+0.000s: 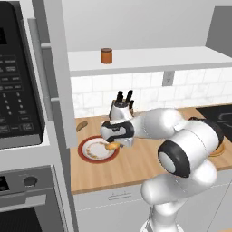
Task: From the different types of pastries on the counter, select a croissant and place it on the cutting board. Then retrieve a jar of jam from the cabinet and place it alongside the croissant on the cutting board.
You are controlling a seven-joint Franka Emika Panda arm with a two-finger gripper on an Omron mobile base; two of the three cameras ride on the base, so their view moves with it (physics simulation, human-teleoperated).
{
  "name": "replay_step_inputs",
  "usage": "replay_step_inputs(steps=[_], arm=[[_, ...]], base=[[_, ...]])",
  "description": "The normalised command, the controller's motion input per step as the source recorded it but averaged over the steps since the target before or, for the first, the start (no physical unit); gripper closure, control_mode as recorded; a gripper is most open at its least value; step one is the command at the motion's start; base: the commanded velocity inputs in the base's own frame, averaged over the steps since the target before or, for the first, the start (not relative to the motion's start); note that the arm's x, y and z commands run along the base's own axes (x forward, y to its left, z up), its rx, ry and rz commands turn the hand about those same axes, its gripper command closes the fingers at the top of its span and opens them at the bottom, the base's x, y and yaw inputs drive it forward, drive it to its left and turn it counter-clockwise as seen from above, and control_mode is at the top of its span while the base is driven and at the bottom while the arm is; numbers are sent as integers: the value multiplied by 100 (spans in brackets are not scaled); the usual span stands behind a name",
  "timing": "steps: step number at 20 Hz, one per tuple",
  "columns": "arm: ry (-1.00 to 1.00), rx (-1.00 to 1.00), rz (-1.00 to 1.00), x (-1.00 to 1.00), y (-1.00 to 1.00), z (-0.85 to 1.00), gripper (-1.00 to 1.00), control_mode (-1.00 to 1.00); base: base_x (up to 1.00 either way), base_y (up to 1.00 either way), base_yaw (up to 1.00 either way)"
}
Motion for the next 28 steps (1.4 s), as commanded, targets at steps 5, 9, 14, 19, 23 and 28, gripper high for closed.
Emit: replay_step_inputs(steps=[5, 9, 14, 19, 23, 28], arm=[[-12, 0, -1, -19, -99, 46, 100, -100], [-15, 0, 0, -2, -82, 51, 100, -100], [-5, -5, 1, -3, -19, 8, 100, -100], [0, -4, -7, 17, -40, 34, 100, -100], [2, -1, -3, 47, -46, 40, 100, -100], [0, -5, 0, 54, -41, 14, 100, -100]], base=[[0, 0, 0], [0, 0, 0], [0, 0, 0], [0, 0, 0], [0, 0, 0], [0, 0, 0]])
